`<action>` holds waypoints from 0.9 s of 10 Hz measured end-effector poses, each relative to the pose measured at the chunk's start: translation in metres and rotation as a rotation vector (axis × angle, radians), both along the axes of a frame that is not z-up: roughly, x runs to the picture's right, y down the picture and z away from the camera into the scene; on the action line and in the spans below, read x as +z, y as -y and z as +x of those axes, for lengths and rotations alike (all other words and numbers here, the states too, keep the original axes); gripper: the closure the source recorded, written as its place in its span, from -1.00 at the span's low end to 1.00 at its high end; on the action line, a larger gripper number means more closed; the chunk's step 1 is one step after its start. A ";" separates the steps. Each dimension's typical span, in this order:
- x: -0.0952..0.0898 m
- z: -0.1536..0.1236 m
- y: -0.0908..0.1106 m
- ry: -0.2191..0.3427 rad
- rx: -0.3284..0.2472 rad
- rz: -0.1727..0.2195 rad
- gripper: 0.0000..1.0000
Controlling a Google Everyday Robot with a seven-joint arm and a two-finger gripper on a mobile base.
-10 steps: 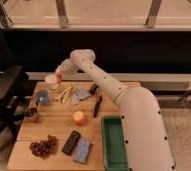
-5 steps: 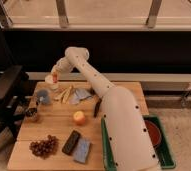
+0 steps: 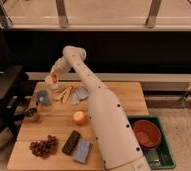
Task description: Place pepper in paper cup
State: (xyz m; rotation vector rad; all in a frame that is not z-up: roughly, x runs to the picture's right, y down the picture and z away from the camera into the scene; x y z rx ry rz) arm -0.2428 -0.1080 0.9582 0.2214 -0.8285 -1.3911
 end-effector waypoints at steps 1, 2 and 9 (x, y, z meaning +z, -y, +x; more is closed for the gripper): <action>0.001 -0.002 0.000 0.006 0.000 -0.005 -0.54; 0.001 -0.003 0.000 0.011 0.000 -0.007 -0.54; -0.030 -0.013 0.012 0.061 -0.012 0.046 -0.54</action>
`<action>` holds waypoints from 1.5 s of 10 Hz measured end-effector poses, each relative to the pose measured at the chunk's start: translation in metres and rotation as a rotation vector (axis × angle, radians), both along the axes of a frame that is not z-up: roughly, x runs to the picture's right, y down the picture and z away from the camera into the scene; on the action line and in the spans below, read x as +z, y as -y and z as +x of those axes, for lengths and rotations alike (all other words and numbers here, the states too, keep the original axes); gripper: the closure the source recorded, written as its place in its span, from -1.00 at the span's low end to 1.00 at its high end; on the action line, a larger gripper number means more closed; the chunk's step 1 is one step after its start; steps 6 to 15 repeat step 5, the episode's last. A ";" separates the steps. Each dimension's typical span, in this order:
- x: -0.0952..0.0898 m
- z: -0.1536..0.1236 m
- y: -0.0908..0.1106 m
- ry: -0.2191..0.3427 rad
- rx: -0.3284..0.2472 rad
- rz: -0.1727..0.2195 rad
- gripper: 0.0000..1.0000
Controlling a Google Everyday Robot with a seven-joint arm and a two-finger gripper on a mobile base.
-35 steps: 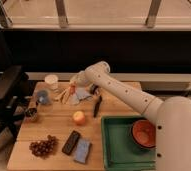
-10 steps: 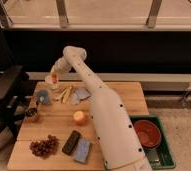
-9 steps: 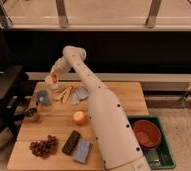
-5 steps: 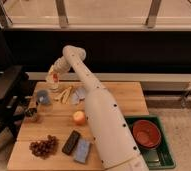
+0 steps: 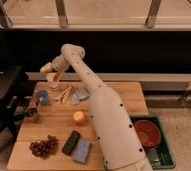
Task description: Place pepper in paper cup
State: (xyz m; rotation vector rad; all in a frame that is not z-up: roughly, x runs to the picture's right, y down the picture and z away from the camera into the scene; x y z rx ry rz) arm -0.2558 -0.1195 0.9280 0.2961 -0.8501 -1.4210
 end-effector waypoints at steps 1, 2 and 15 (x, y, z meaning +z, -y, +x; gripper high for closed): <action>-0.006 -0.001 0.002 0.010 0.000 0.012 -0.54; -0.013 -0.004 0.003 0.023 -0.001 0.024 -0.54; -0.029 -0.006 0.008 0.043 -0.002 0.062 -0.54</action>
